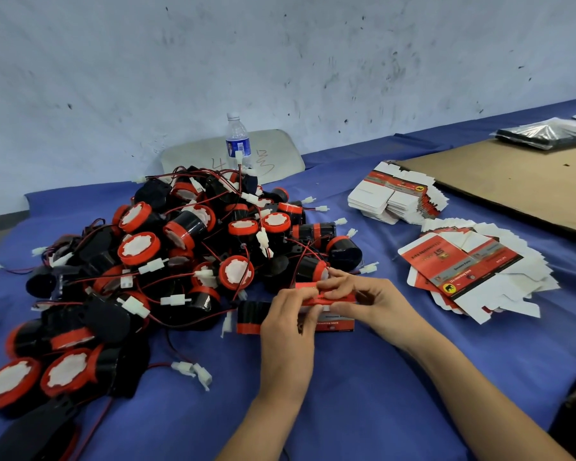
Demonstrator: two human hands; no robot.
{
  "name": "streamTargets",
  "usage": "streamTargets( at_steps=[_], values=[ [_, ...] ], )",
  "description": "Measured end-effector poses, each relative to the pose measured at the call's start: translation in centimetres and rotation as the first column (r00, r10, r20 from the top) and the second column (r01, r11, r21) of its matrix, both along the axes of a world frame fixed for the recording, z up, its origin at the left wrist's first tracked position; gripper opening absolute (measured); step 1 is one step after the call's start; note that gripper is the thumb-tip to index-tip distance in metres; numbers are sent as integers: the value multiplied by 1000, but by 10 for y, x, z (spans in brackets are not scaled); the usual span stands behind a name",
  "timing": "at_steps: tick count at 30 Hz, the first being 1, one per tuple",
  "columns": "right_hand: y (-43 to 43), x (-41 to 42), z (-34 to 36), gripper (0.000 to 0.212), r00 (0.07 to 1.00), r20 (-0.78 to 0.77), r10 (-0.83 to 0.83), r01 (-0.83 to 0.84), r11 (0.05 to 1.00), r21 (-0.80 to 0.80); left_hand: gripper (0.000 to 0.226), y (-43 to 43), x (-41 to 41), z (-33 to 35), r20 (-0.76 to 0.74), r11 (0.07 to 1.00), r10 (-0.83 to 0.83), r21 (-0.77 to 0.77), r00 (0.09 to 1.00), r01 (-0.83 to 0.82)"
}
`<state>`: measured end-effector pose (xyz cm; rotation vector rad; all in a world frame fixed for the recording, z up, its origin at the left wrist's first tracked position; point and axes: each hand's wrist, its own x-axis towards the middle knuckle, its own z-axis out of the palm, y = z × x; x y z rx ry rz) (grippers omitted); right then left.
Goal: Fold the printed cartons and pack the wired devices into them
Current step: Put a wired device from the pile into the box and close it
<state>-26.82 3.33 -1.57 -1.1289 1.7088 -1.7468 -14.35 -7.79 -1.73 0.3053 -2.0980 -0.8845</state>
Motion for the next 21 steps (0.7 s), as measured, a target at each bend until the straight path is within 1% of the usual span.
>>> streamTargets(
  at_steps=[2,4,7,9,11,15,17,21],
  values=[
    [0,-2,0,18,999,45,-22,22,1000,-6,21,0,-1,1,-20,1000,-3,16,1000,3],
    [2,-2,0,20,998,61,-27,27,1000,4,19,0,-2,0,-15,1000,-16,-8,1000,16],
    [4,-6,0,14,1000,14,17,-17,999,46,11,-1,-2,-2,11,998,-27,-54,1000,28],
    [6,-9,-3,7,999,-17,35,-34,996,80,10,-2,-1,-3,26,998,-24,-61,999,25],
    [9,-12,-4,13,999,-30,38,-35,994,101,9,-3,0,-4,30,998,-22,-62,999,24],
    [13,-9,-6,13,998,-60,17,-12,997,79,5,-7,1,-6,45,996,-5,-90,999,9],
    [15,-4,-6,16,993,-117,-13,22,997,71,5,-9,1,-6,61,996,-14,-82,998,19],
    [21,2,-7,27,968,-245,-54,87,988,125,8,-10,1,-7,66,993,-20,-111,998,27]
  ],
)
